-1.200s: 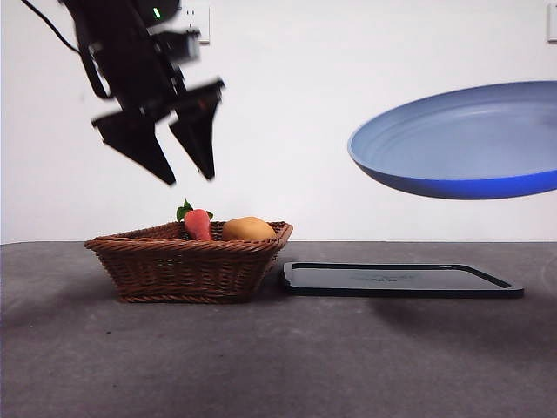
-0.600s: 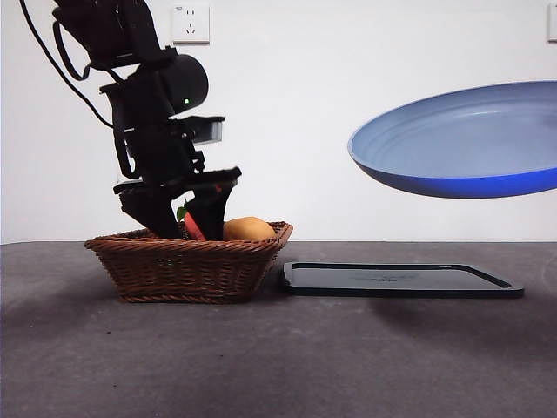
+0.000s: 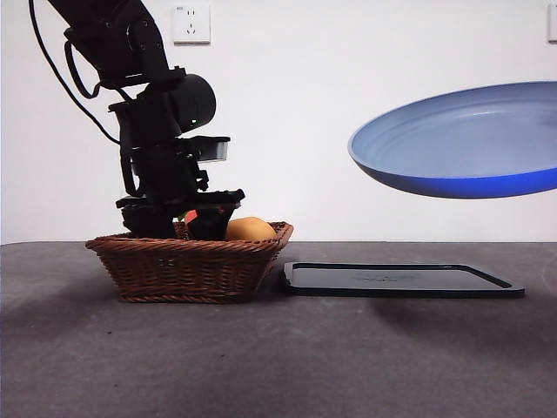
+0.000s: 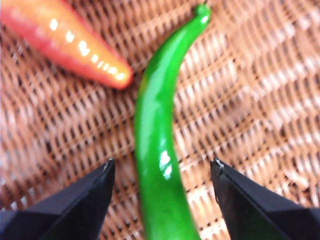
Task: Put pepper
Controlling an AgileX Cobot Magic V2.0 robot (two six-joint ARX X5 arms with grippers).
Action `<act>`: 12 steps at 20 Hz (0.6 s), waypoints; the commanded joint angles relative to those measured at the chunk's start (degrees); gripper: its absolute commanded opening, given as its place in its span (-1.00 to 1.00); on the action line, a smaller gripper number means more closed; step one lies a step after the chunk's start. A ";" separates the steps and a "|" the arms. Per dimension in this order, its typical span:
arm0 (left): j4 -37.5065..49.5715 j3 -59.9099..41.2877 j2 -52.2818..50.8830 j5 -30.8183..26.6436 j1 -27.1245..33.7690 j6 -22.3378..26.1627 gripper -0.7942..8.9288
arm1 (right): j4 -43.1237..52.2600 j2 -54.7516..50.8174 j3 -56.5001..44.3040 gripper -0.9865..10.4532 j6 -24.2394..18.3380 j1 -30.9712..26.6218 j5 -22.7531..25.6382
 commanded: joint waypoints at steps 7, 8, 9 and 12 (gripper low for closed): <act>-1.68 1.22 1.46 0.02 -0.35 0.00 -0.58 | 0.59 0.33 0.94 -0.82 0.13 0.04 -0.26; -1.75 1.22 1.46 0.02 -0.35 -0.15 -0.58 | 0.59 0.33 0.94 -0.82 0.11 0.04 -0.26; -1.70 1.22 1.46 0.02 -0.35 -1.01 -0.58 | 0.59 0.33 0.94 -0.82 0.13 0.04 -0.26; -1.55 1.22 1.16 0.07 -0.35 -1.40 -0.58 | 0.59 0.33 0.94 -0.82 0.13 0.04 -0.26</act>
